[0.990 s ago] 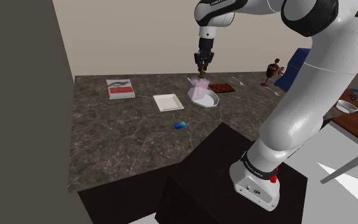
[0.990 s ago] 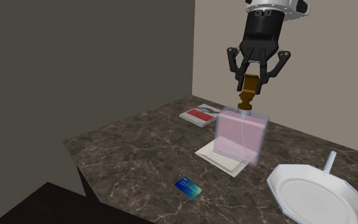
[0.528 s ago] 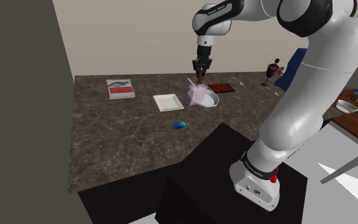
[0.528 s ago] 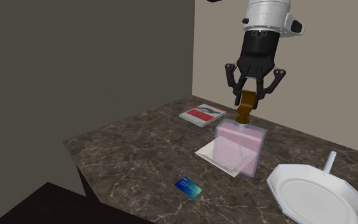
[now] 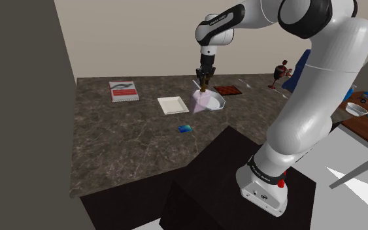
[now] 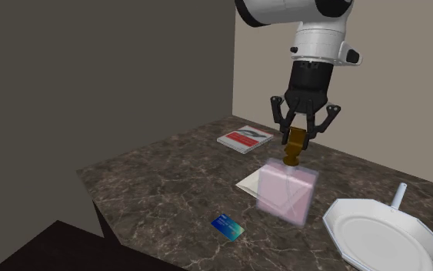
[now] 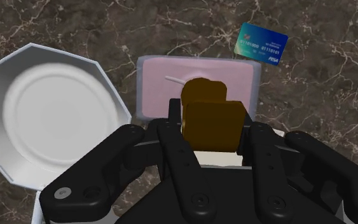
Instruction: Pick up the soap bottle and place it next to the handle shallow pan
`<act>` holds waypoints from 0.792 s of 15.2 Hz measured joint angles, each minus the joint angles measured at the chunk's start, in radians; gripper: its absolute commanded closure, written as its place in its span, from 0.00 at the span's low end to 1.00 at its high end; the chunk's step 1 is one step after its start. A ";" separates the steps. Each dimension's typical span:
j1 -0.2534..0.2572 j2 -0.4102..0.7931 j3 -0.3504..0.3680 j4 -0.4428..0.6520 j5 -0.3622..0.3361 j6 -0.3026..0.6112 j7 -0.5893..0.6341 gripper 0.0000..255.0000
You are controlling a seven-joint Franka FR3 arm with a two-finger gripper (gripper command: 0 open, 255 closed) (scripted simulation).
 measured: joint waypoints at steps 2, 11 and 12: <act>0.000 0.015 0.001 -0.007 0.002 0.023 0.001 1.00; -0.004 0.087 0.003 -0.046 0.008 0.132 -0.003 1.00; -0.003 0.093 0.004 -0.048 0.009 0.141 -0.001 1.00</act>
